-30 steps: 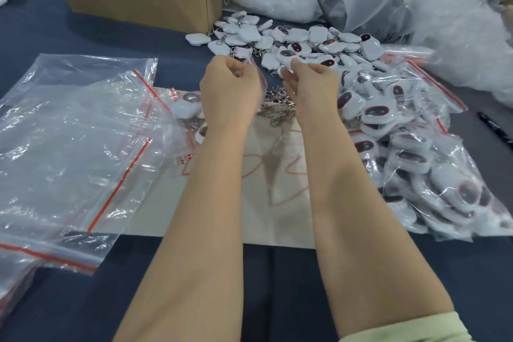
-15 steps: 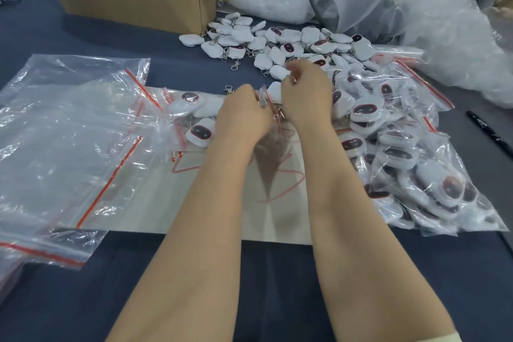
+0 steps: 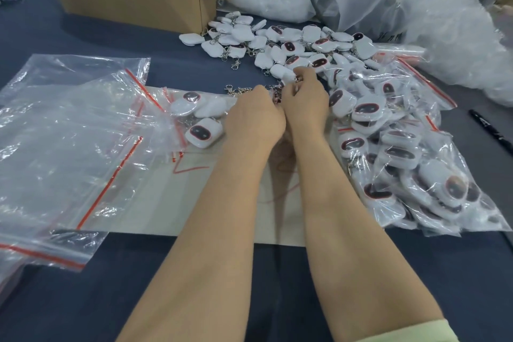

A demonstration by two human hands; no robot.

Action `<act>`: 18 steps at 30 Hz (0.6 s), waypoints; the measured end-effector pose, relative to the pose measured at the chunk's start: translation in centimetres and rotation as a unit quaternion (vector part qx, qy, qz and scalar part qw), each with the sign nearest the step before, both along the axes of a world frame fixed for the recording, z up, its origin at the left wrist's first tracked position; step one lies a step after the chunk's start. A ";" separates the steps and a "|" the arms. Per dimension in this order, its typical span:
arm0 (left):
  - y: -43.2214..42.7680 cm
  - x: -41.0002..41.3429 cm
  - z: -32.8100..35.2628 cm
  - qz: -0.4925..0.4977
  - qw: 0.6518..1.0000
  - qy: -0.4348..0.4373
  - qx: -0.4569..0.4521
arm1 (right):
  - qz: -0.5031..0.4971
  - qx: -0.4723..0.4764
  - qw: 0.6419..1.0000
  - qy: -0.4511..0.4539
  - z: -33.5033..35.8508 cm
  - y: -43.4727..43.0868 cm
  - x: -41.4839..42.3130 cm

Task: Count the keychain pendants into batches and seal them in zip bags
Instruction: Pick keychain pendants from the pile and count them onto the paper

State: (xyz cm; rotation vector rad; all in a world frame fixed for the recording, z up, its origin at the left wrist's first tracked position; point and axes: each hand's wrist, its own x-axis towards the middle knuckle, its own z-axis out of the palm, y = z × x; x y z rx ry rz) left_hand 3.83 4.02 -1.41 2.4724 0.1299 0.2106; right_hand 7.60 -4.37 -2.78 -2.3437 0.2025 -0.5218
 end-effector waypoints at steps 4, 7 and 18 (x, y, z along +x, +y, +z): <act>-0.7 -0.2 -0.2 -0.019 0.998 0.015 0.054 | 0.009 0.217 0.971 -0.101 1.3 0.0 -0.5; -0.8 -0.3 -0.3 -0.026 0.998 0.029 0.051 | 0.059 0.551 0.829 -0.076 2.6 0.6 -0.3; 0.2 -0.2 -0.1 -0.027 0.996 0.047 -0.077 | 0.116 0.761 0.635 0.063 1.9 -0.1 -0.7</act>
